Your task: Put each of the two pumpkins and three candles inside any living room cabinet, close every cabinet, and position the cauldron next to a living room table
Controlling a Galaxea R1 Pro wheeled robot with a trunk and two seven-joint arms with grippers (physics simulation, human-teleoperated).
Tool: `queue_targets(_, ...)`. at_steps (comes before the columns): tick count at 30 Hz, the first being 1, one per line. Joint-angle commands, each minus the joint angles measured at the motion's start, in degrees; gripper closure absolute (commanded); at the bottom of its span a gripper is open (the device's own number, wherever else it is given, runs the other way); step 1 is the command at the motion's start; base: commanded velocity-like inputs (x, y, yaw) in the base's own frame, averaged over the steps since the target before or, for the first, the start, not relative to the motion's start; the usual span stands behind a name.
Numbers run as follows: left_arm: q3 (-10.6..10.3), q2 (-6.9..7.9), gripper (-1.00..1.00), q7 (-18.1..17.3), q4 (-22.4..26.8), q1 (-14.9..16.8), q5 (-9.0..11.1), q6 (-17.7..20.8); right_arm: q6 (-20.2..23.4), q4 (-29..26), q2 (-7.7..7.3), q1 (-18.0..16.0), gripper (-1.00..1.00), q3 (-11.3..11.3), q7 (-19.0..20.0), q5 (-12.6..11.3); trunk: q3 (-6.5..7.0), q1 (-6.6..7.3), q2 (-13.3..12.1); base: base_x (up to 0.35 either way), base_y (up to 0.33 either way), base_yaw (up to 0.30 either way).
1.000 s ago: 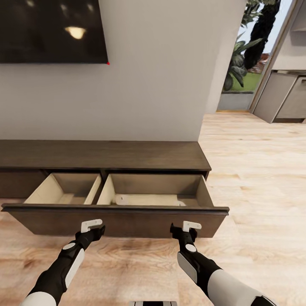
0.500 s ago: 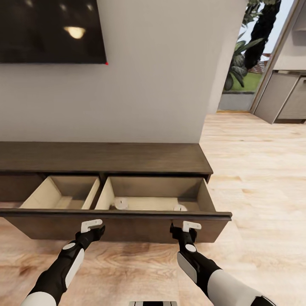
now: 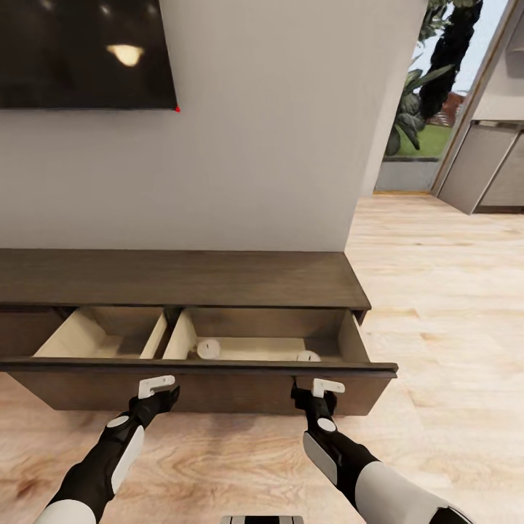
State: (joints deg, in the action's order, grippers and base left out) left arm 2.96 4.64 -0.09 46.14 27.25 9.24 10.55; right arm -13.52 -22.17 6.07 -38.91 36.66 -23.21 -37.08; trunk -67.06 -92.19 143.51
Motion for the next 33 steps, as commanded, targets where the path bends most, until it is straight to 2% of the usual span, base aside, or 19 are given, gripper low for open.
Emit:
queue_targets(1, 0.0, -0.01, -1.00, 0.0, 0.0, 0.0, 0.0, 0.0, -0.1, 0.0, 0.00, 0.0, -1.00, -0.1, 0.0, 0.2, 0.00, 0.00, 0.0, 0.187, 0.000, 0.000)
queue_targets(33, 0.0, -0.07, -1.00, 0.0, 0.0, 0.0, 0.0, 0.0, 0.1, 0.0, 0.00, 0.0, -1.00, -0.1, 0.0, 0.1, 0.00, 0.00, 0.0, 0.212, 0.000, 0.000)
